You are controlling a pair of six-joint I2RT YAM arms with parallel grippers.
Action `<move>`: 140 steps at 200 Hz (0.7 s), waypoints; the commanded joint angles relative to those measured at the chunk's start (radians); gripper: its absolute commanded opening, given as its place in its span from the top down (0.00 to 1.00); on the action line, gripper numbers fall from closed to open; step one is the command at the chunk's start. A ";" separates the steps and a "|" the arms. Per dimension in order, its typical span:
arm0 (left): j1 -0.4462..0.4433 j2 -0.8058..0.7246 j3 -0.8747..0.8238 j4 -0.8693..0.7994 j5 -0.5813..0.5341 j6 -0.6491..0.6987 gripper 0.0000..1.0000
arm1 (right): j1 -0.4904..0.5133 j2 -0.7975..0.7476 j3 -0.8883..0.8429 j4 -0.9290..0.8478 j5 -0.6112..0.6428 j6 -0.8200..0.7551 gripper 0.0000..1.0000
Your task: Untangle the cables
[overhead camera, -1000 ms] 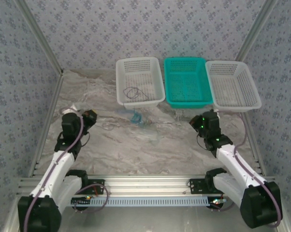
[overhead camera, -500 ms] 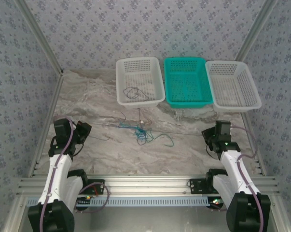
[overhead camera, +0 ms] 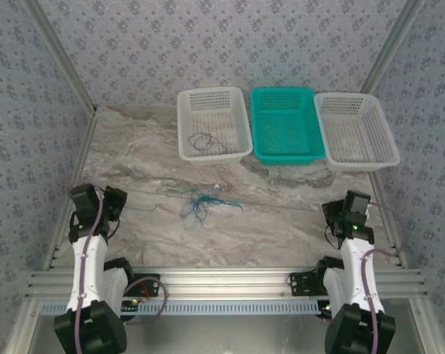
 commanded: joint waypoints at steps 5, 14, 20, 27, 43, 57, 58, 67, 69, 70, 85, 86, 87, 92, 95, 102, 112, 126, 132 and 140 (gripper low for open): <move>-0.121 0.022 0.032 0.206 -0.039 0.082 1.00 | 0.193 0.020 0.109 0.140 0.055 -0.157 1.00; -0.185 0.030 0.063 0.175 -0.093 0.123 1.00 | 0.282 0.030 0.157 0.134 0.107 -0.199 1.00; -0.218 0.036 0.086 0.138 -0.146 0.142 1.00 | 0.338 0.039 0.187 0.103 0.179 -0.215 1.00; -0.239 0.040 0.108 0.088 -0.216 0.149 1.00 | 0.387 0.049 0.230 0.050 0.278 -0.219 1.00; -0.217 0.045 0.149 -0.050 -0.358 0.127 1.00 | 0.392 0.061 0.267 -0.082 0.425 -0.151 1.00; -0.142 0.037 0.161 -0.125 -0.395 0.101 1.00 | 0.260 0.056 0.254 -0.134 0.392 -0.087 1.00; -0.136 0.035 0.161 -0.127 -0.393 0.100 1.00 | 0.245 0.056 0.252 -0.135 0.388 -0.083 1.00; -0.079 0.019 0.151 -0.129 -0.367 0.086 1.00 | 0.134 0.049 0.230 -0.136 0.319 -0.052 1.00; -0.068 0.016 0.149 -0.128 -0.362 0.083 1.00 | 0.111 0.049 0.225 -0.133 0.307 -0.049 1.00; -0.064 0.014 0.148 -0.127 -0.359 0.083 1.00 | 0.101 0.049 0.223 -0.130 0.303 -0.048 1.00; -0.010 0.000 0.144 -0.134 -0.358 0.078 1.00 | -0.013 0.044 0.192 -0.117 0.250 -0.029 1.00; -0.008 0.001 0.145 -0.135 -0.357 0.078 1.00 | -0.020 0.044 0.192 -0.116 0.249 -0.029 1.00; -0.006 0.001 0.145 -0.136 -0.357 0.079 1.00 | -0.026 0.045 0.190 -0.117 0.249 -0.029 1.00; 0.006 0.003 0.150 -0.140 -0.358 0.079 1.00 | -0.048 0.048 0.188 -0.112 0.248 -0.034 1.00; 0.012 0.004 0.152 -0.142 -0.358 0.079 1.00 | -0.058 0.050 0.188 -0.111 0.249 -0.034 1.00; 0.023 0.012 0.162 -0.147 -0.356 0.078 1.00 | -0.071 0.057 0.192 -0.111 0.250 -0.029 1.00; 0.033 0.022 0.175 -0.144 -0.345 0.079 1.00 | -0.087 0.068 0.204 -0.109 0.253 -0.029 1.00; 0.036 0.036 0.198 -0.141 -0.344 0.079 1.00 | -0.100 0.082 0.223 -0.105 0.261 -0.018 1.00; 0.038 0.040 0.210 -0.142 -0.345 0.083 1.00 | -0.109 0.089 0.231 -0.106 0.261 -0.011 1.00; 0.042 0.045 0.224 -0.150 -0.351 0.084 1.00 | -0.121 0.099 0.240 -0.112 0.258 -0.001 1.00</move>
